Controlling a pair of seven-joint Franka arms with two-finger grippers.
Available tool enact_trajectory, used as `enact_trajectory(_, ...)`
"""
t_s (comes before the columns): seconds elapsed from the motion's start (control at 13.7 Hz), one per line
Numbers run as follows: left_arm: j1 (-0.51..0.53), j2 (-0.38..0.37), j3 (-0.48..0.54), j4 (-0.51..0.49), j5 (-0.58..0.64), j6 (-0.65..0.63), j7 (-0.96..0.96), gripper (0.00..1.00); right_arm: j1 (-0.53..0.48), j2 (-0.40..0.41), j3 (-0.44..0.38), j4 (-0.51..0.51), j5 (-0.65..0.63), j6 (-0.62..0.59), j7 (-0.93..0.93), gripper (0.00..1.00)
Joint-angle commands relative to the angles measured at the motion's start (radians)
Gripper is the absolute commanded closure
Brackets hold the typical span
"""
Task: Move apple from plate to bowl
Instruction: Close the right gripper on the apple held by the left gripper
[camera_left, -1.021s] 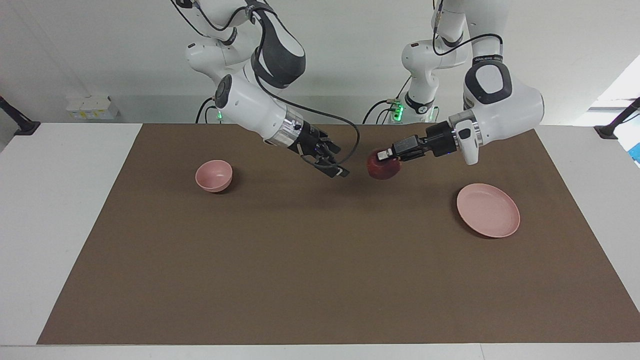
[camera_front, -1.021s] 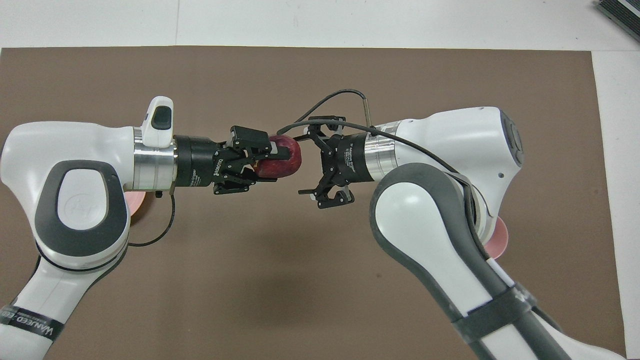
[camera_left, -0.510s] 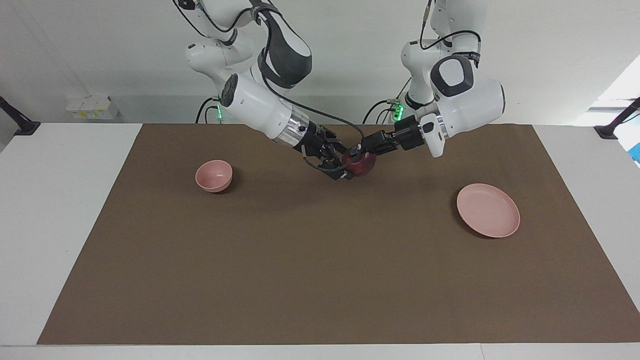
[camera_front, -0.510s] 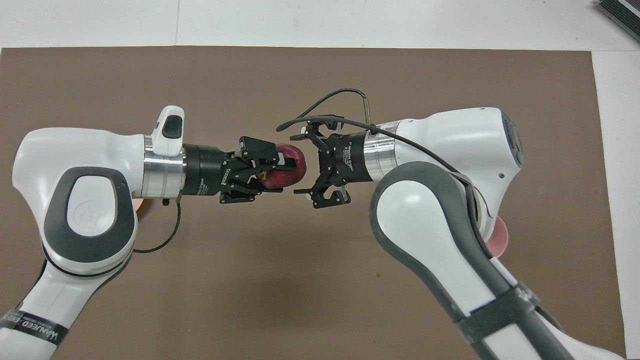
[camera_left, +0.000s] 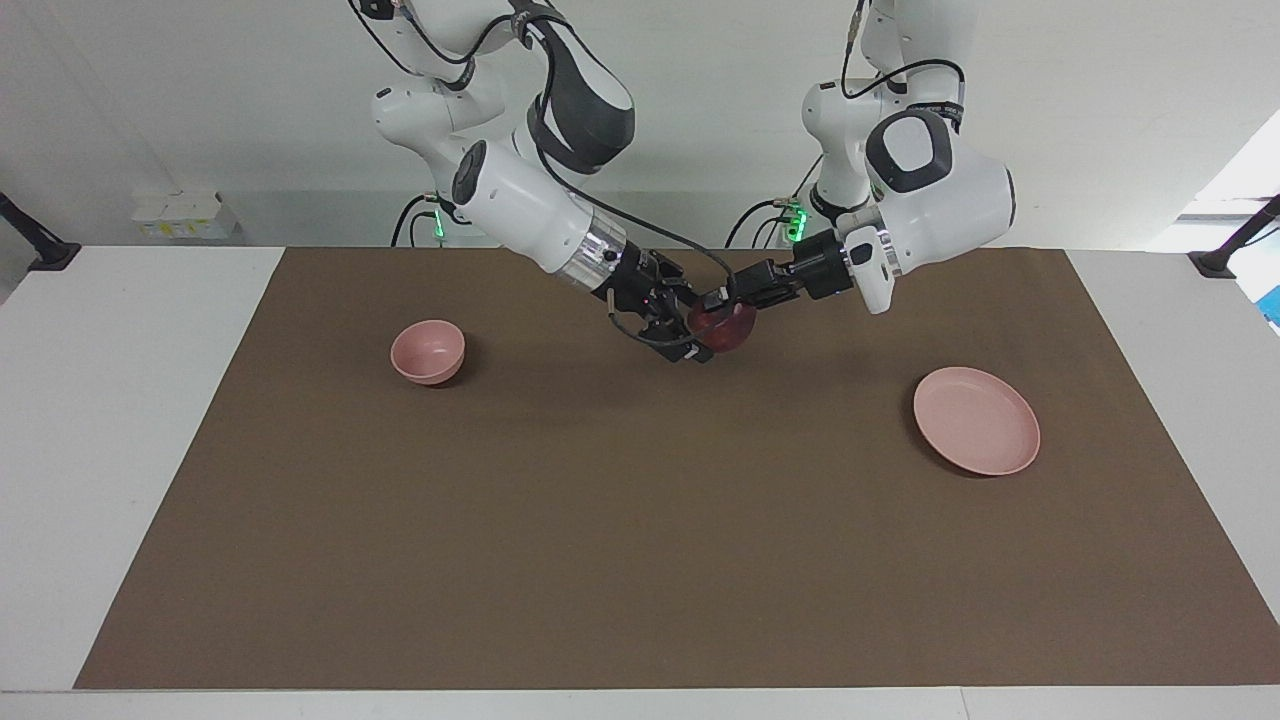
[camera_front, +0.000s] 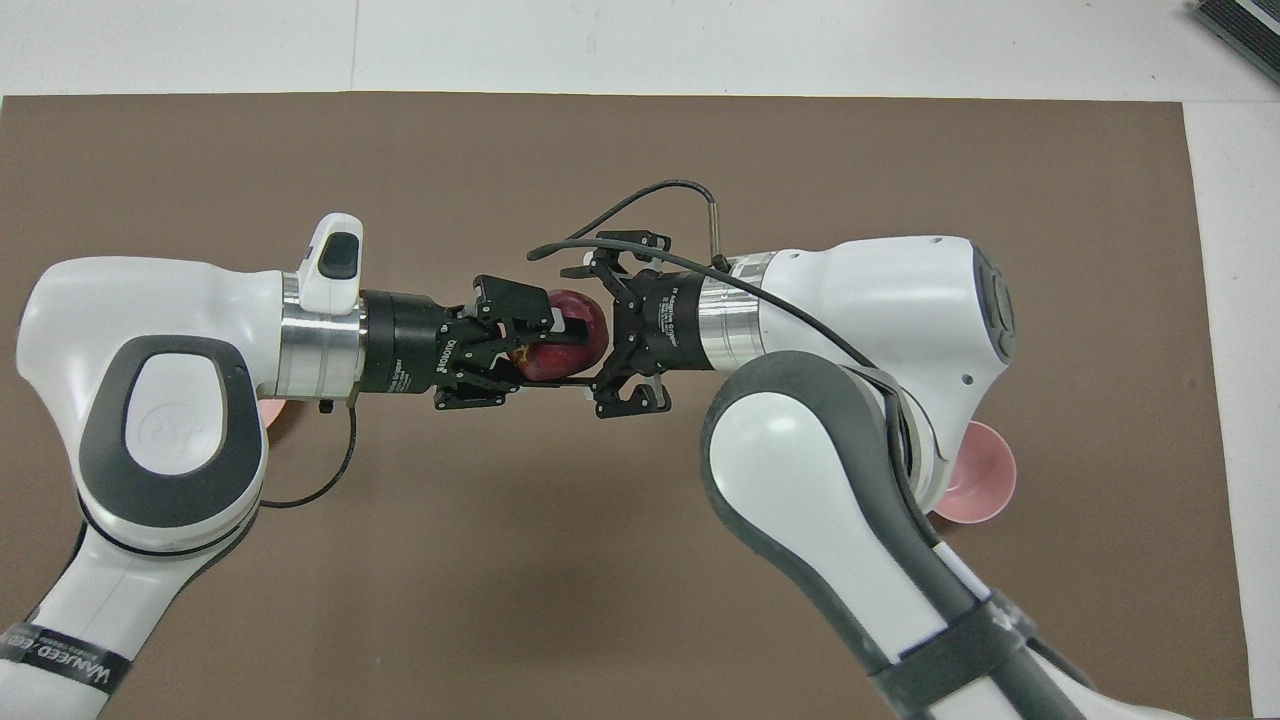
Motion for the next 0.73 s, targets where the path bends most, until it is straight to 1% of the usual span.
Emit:
enact_trajectory(0.0,-0.022,-0.037,0.01,-0.032,-0.018,-0.007,-0.01,1.0,0.008,0.006,0.002,0.008,-0.016,0.025,-0.023,0.0)
enact_trajectory(0.07,-0.022,-0.039,0.01,-0.032,-0.018,-0.007,-0.01,1.0,0.008,0.008,0.002,0.009,-0.018,0.021,-0.033,0.16)
enact_trajectory(0.15,-0.022,-0.039,0.01,-0.032,-0.018,-0.009,-0.01,1.0,0.008,0.008,0.002,0.008,-0.019,0.021,-0.034,0.78)
enact_trajectory(0.22,-0.022,-0.039,0.01,-0.032,-0.018,-0.007,-0.01,1.0,0.007,0.008,0.002,0.009,-0.019,0.018,-0.033,1.0)
enact_trajectory(0.51,-0.021,-0.039,0.01,-0.032,-0.018,-0.01,-0.01,1.0,-0.005,0.0,0.0,0.011,-0.024,-0.022,-0.034,1.0)
enact_trajectory(0.66,-0.021,-0.039,0.01,-0.032,-0.018,-0.013,-0.01,1.0,-0.013,-0.007,-0.004,0.009,-0.047,-0.054,-0.034,1.0)
